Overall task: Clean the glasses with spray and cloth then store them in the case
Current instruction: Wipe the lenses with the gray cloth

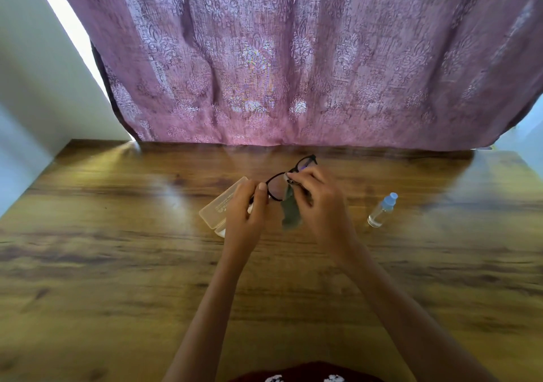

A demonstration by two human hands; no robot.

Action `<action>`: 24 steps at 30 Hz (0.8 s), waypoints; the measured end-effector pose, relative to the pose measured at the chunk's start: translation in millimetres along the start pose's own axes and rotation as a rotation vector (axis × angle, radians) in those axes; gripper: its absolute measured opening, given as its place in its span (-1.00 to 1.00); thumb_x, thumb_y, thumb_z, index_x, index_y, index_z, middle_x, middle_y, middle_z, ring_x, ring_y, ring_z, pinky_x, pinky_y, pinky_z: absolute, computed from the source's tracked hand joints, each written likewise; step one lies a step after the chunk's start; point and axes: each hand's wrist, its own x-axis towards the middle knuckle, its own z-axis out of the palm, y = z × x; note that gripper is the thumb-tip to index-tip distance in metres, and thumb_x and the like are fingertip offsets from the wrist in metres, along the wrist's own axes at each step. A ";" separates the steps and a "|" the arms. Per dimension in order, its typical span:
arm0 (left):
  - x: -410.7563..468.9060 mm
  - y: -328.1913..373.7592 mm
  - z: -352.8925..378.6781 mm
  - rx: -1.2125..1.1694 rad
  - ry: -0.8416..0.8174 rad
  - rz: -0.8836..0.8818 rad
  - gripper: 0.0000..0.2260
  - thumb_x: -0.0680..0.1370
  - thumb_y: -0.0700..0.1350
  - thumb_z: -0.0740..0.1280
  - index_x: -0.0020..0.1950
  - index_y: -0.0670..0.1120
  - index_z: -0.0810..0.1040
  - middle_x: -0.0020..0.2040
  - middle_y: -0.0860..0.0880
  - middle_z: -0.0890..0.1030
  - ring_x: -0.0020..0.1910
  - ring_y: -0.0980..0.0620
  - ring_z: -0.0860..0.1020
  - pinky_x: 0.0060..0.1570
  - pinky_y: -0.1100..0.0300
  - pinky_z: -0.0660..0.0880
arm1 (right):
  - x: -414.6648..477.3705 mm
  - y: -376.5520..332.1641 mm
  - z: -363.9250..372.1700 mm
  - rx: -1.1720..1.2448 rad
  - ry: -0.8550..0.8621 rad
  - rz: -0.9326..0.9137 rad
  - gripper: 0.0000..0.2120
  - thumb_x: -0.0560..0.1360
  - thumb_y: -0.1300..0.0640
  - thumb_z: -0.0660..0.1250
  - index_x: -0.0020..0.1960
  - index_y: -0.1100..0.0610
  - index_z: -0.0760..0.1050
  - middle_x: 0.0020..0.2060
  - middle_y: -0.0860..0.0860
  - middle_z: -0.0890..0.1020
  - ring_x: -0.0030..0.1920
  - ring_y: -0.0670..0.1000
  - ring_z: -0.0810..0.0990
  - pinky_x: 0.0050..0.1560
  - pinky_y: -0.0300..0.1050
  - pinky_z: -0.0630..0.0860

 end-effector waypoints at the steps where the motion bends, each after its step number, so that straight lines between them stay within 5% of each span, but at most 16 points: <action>1: -0.1 -0.6 -0.1 -0.009 0.011 -0.017 -0.74 0.61 0.03 0.11 -0.16 -0.07 0.45 -0.27 0.08 0.48 -0.27 0.04 0.45 -0.23 0.16 0.37 | -2.1 1.2 -0.6 0.009 0.006 0.002 -0.82 0.45 0.36 0.39 0.04 0.32 0.62 -0.13 0.14 0.62 -0.12 0.10 0.62 -0.05 -0.22 0.48; 5: 0.1 -1.0 0.3 -0.005 0.001 -0.025 -0.73 0.61 0.03 0.11 -0.17 -0.08 0.45 -0.28 0.00 0.48 -0.26 -0.03 0.45 -0.23 0.07 0.38 | -16.5 -2.3 -1.7 0.024 -0.015 -0.009 -0.82 0.48 0.31 0.37 0.06 0.32 0.62 -0.11 0.13 0.62 -0.14 0.05 0.62 -0.07 -0.30 0.49; 11: 0.8 0.6 3.5 0.022 -0.072 0.046 -0.79 0.63 -0.04 0.12 -0.15 0.23 0.37 -0.29 0.21 0.45 -0.31 0.16 0.41 -0.28 0.24 0.34 | -19.1 -15.9 -2.8 -0.015 -0.034 -0.070 -0.81 0.49 0.27 0.34 0.07 0.27 0.61 -0.07 0.09 0.62 -0.06 0.02 0.60 0.01 -0.27 0.47; 24: 1.4 1.5 2.9 -0.004 -0.037 -0.001 -0.79 0.62 0.01 0.11 -0.19 0.05 0.41 -0.30 0.10 0.46 -0.31 0.06 0.42 -0.28 0.14 0.35 | -22.5 -4.3 -7.7 -0.120 -0.002 0.006 -0.80 0.45 0.28 0.41 0.07 0.25 0.63 -0.09 0.06 0.63 -0.08 0.00 0.60 -0.04 -0.36 0.41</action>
